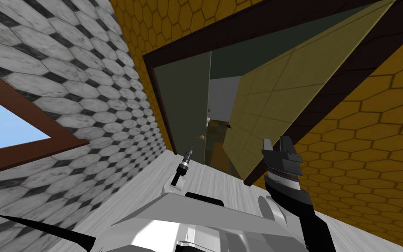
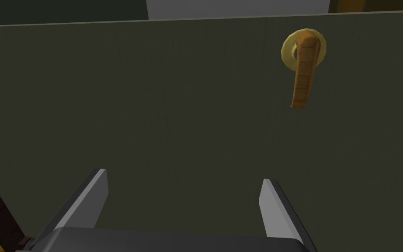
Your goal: Push the door open
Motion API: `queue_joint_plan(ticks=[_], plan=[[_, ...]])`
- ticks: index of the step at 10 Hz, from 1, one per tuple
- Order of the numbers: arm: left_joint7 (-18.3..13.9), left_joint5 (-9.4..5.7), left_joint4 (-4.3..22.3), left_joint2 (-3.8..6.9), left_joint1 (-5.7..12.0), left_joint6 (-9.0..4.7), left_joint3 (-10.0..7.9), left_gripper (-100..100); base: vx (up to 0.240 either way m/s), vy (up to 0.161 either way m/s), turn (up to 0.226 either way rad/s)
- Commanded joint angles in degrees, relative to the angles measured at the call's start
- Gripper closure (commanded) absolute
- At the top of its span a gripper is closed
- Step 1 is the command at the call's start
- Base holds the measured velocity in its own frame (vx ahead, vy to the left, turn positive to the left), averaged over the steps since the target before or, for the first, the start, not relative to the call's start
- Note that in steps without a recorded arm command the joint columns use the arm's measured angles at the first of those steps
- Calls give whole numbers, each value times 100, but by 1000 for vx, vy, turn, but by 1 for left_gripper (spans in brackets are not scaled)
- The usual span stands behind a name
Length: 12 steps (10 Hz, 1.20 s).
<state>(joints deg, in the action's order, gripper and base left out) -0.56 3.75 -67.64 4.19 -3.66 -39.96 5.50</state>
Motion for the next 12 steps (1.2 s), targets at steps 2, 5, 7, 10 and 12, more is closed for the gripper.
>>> queue_joint_plan(ticks=[2, 5, 7, 10, 12], plan=[[-45, -14, 342, -12, 145, -58, 15, -100, 78, 17, 0], [-99, -31, 724, -22, 302, -124, 38, -100, 55, 13, 1], [-150, -47, 1081, -37, 450, -185, 59, -100, 88, 20, 1], [-223, -70, 1591, -64, 660, -273, 89, -100, 96, 17, 1], [-266, -83, 1888, -86, 783, -324, 107, -100, 96, 11, 0]])
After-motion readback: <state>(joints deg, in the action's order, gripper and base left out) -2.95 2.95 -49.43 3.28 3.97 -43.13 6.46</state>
